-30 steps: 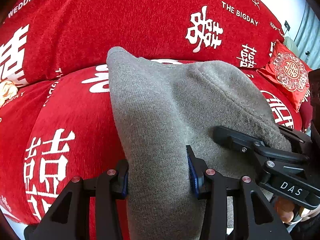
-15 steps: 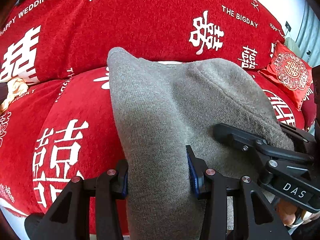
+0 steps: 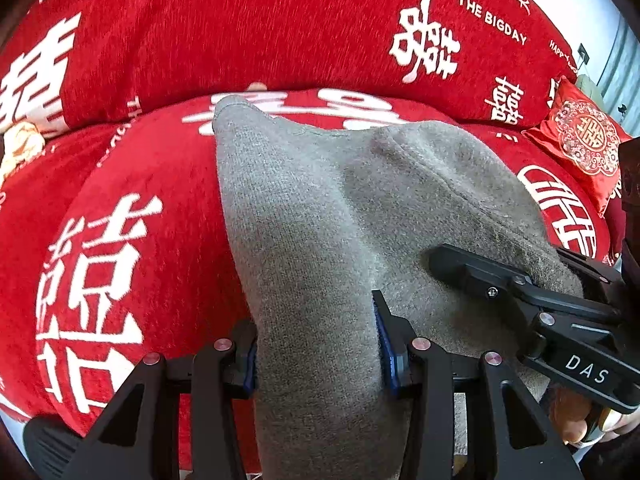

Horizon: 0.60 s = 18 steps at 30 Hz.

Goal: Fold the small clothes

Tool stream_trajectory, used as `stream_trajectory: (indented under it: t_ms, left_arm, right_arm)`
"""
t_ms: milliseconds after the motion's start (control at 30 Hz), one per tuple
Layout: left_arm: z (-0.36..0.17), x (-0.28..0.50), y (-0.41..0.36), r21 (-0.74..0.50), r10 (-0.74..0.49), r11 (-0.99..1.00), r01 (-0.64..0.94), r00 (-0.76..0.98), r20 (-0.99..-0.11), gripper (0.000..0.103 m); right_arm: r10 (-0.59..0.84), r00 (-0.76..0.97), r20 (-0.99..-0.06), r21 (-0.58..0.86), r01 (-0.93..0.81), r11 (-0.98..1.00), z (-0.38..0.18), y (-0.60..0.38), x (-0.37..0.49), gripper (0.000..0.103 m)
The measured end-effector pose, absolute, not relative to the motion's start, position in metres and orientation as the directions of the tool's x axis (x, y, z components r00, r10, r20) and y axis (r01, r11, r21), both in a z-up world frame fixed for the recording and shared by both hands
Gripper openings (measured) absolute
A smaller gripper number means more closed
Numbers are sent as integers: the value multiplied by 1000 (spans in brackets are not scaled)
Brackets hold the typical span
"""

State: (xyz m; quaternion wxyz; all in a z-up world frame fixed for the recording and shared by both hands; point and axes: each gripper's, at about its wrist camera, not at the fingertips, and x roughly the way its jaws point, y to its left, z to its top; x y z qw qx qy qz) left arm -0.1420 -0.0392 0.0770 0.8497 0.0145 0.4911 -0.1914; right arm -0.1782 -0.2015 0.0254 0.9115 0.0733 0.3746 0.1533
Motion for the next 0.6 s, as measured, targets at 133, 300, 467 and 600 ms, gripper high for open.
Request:
stream_trajectory:
  t_ms: [133,300,467,600]
  left_arm:
    - [73,-144,-35,-182,-332,921,344,449,-830,47]
    - [70,-143,-33,-192,-342,917,350,444,-828,52]
    - [65,-148,-27,-152,-317,924,351,479,-818,77]
    - [71,-151,-15,-169,-325,925,341,475,-818,79]
  right_arm:
    - [352,674,-649,271,-227,935,18,-208,-178,38]
    - [381,658,-650,314,-224,923,7,-218,-175,38]
    - [448,625,-639,426,-198,883,-11,-239,-169,48]
    - [453,631,-629,479,-145,866,-13,-258,-172,59]
